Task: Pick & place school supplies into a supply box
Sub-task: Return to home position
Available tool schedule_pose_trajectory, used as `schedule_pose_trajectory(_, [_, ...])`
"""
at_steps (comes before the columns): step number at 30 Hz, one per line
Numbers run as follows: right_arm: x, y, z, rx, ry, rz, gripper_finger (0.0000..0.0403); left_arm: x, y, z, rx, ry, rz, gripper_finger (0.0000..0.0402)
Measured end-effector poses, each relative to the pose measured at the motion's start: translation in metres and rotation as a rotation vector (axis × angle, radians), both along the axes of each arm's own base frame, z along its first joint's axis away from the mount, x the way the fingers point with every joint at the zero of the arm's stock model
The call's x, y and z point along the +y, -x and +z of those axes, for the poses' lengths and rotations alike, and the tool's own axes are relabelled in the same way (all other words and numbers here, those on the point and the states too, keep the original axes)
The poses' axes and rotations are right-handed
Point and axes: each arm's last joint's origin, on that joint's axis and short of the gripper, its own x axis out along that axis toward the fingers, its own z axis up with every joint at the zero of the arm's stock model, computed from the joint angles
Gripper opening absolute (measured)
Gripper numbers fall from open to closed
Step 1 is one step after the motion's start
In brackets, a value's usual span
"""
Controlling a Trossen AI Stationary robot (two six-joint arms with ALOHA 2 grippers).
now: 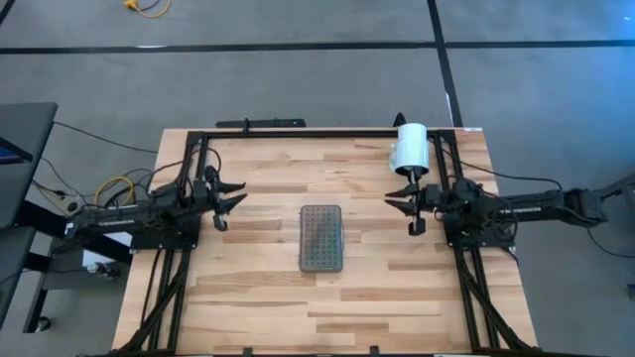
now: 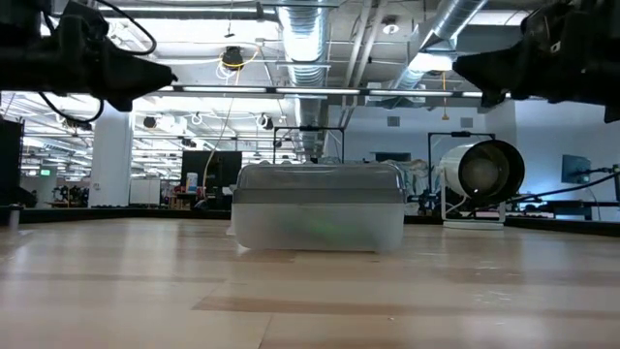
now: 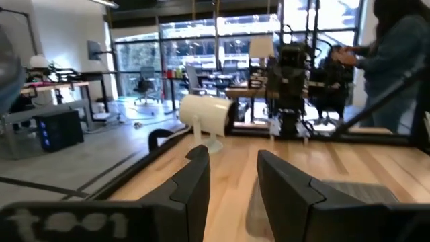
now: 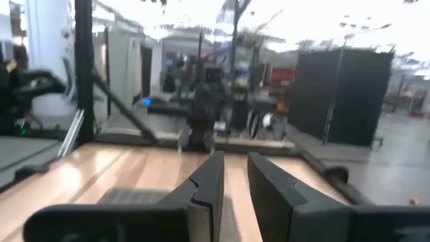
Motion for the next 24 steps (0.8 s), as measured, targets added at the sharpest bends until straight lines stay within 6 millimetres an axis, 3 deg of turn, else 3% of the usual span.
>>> schedule_pose_trajectory(11, [0.009, -0.002, -0.005, 0.054, 0.049, 0.038, 0.0063, -0.011, 0.002, -0.007, 0.071, -0.045, -0.103, 0.0113])
schedule_pose_trajectory(24, [0.018, 0.014, 0.008, -0.065, 0.107, 0.091, 0.0063, -0.016, 0.001, -0.008, 0.08, -0.055, -0.15, 0.0113])
